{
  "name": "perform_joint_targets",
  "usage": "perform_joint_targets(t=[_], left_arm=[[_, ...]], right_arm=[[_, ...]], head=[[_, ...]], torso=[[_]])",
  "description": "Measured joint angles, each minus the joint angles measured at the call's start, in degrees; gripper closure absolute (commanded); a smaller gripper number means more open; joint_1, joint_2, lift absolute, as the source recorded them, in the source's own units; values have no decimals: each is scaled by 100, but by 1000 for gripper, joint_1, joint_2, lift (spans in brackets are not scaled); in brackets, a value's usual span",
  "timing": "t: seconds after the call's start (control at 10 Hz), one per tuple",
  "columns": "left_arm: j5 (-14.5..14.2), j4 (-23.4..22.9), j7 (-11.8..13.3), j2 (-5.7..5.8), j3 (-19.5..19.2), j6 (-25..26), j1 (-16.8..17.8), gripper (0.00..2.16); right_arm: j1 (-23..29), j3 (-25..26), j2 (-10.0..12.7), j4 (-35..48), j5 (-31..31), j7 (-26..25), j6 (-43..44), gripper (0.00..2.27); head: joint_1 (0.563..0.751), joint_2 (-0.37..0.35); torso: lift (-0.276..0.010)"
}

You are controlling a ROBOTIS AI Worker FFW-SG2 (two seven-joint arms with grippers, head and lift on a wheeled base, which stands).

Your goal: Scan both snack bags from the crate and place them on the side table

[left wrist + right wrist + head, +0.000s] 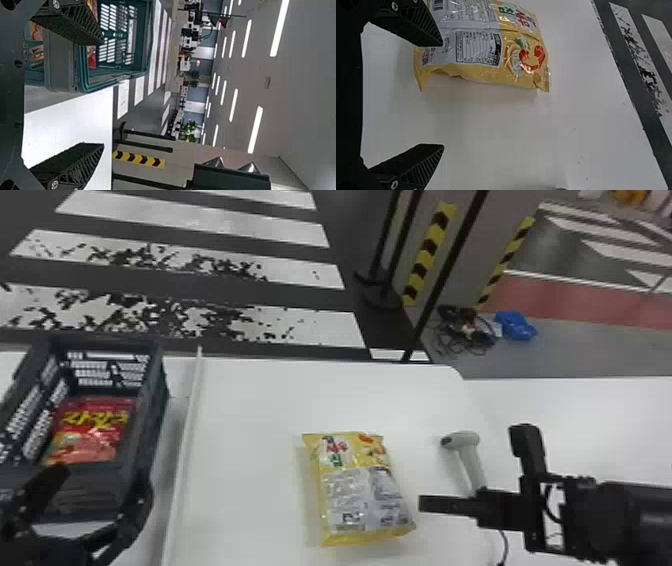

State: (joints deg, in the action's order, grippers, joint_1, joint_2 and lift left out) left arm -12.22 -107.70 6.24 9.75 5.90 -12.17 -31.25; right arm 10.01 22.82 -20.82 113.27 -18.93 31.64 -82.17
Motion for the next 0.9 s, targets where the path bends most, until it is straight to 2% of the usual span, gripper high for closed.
perform_joint_targets(t=[0.3, 0.7, 0.8, 0.9], left_arm=[[-2, 10, -2, -14, 14, 0, 14, 83], [-7, 48, -7, -14, 15, 0, 40, 83], [-8, 55, -9, -10, 10, 0, 41, 83], [-8, 62, -9, -10, 9, 0, 46, 83]], right_arm=[[-132, -624, 57, -115, 200, 0, 15, 93], [-449, -1088, 70, -540, 343, 61, 150, 134], [-521, -1139, 70, -656, 350, 67, 164, 296], [-603, -1180, 70, -792, 385, 148, 188, 795]], head=[[695, -207], [695, -170], [695, -165], [695, -162]], torso=[[-95], [-95], [-95], [-95]])
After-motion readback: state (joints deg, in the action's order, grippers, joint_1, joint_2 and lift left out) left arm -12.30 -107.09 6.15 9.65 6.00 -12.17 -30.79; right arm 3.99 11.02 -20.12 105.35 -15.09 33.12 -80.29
